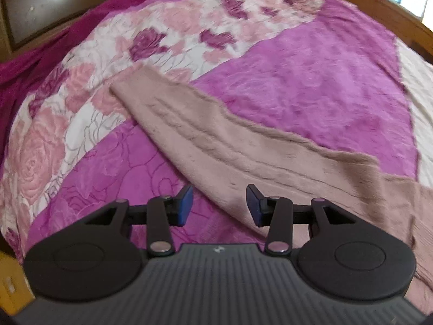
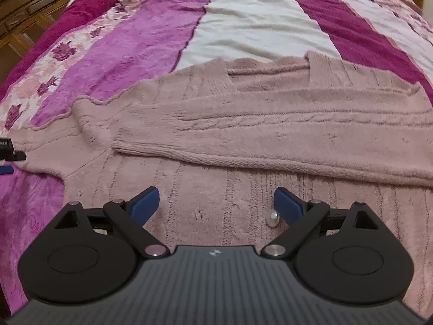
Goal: Fold small clothes
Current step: 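Move the left tool to the cuff of the other long sleeve, then grasp the sleeve cuff with the left tool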
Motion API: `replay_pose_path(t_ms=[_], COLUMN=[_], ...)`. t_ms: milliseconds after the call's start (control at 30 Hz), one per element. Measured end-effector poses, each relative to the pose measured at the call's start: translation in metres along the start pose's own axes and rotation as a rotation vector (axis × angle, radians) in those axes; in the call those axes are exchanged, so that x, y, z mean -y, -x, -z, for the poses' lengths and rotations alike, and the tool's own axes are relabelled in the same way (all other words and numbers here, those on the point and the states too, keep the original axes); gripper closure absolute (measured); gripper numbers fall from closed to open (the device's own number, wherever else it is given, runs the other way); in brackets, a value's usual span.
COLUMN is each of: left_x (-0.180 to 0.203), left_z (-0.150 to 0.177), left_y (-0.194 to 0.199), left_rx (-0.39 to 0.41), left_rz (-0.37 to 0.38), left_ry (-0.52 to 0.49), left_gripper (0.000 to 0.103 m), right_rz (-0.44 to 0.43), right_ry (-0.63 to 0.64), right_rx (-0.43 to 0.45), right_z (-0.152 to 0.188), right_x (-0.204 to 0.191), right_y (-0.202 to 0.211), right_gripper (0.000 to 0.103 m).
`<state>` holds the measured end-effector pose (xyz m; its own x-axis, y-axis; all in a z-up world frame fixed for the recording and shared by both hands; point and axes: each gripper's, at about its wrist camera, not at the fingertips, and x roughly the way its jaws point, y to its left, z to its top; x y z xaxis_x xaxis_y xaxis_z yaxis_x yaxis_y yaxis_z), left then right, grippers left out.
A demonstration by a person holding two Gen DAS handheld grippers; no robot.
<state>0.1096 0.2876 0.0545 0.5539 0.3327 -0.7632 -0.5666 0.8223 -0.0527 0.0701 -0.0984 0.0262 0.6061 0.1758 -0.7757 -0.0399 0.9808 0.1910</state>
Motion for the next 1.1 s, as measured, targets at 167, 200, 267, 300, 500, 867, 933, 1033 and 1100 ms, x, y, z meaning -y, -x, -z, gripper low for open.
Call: replay_pose_path(t_ms=[167, 200, 267, 300, 500, 867, 933, 1033, 1100], left_x=[-0.005, -0.006, -0.005, -0.005, -0.002, 0.0, 0.002, 0.008, 0.011], left_z=[-0.002, -0.002, -0.003, -0.004, -0.008, -0.012, -0.009, -0.005, -0.002], left_y=[-0.02, -0.021, -0.024, -0.025, -0.033, -0.045, -0.045, -0.044, -0.042], left_rx=[-0.02, -0.016, -0.007, -0.006, 0.007, 0.038, 0.052, 0.079, 0.094], left_rz=[-0.011, -0.012, -0.017, -0.019, -0.028, -0.023, -0.031, -0.05, -0.042], left_ry=[0.042, 0.047, 0.051, 0.054, 0.055, 0.052, 0.041, 0.001, -0.023], left_gripper=[0.058, 0.058, 0.058, 0.058, 0.056, 0.056, 0.056, 0.06, 0.075], right_rz=[0.006, 0.006, 0.008, 0.008, 0.011, 0.008, 0.007, 0.005, 0.004], right_ry=[0.003, 0.006, 0.01, 0.01, 0.016, 0.02, 0.017, 0.015, 0.015], right_rx=[-0.01, -0.011, -0.011, -0.01, -0.01, -0.011, -0.009, -0.007, -0.006], right_z=[-0.001, -0.001, 0.0, 0.0, 0.001, 0.001, 0.001, 0.002, 0.003], right_x=[0.001, 0.001, 0.0, -0.001, -0.002, -0.001, -0.001, -0.001, -0.001], right_y=[-0.006, -0.007, -0.008, -0.008, -0.01, -0.012, -0.012, -0.011, -0.011], right_gripper=[0.005, 0.005, 0.004, 0.004, 0.003, 0.002, 0.002, 0.002, 0.002])
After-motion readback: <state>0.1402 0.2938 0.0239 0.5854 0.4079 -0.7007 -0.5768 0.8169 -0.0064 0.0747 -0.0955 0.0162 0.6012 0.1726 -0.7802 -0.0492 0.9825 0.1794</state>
